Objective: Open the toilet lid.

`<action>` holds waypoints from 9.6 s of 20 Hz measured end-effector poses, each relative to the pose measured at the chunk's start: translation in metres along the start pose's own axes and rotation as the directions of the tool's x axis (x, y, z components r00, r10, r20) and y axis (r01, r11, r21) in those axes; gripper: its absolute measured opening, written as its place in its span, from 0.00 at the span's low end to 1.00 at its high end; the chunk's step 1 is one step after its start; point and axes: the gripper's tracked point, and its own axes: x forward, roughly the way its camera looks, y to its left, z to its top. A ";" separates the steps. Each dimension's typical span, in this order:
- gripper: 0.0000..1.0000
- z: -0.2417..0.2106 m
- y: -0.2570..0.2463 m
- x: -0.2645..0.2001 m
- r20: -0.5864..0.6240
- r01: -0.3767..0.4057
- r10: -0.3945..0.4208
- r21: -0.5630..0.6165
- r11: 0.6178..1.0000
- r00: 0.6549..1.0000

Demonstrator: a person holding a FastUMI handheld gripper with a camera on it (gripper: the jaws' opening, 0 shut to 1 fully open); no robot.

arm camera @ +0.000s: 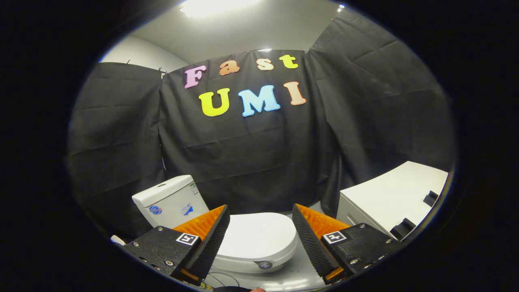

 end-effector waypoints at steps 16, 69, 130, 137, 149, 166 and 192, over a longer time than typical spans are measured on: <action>0.96 -0.093 0.015 0.056 -0.065 -0.003 0.028 0.360 0.933 0.998; 0.15 -0.372 -0.043 0.108 -0.337 0.348 -0.093 0.874 0.340 0.937; 0.00 -0.237 0.021 0.100 -0.201 0.284 -0.209 0.508 0.813 0.957; 0.00 -0.220 0.033 0.103 -0.251 0.334 -0.248 0.410 0.849 0.936; 0.00 -0.183 0.077 0.105 -0.241 0.392 -0.351 0.150 0.908 0.905; 0.00 -0.132 0.183 0.117 -0.124 0.335 -0.350 -0.131 0.933 0.928; 0.01 -0.143 0.349 0.151 -0.083 0.001 -0.027 -0.296 0.955 0.996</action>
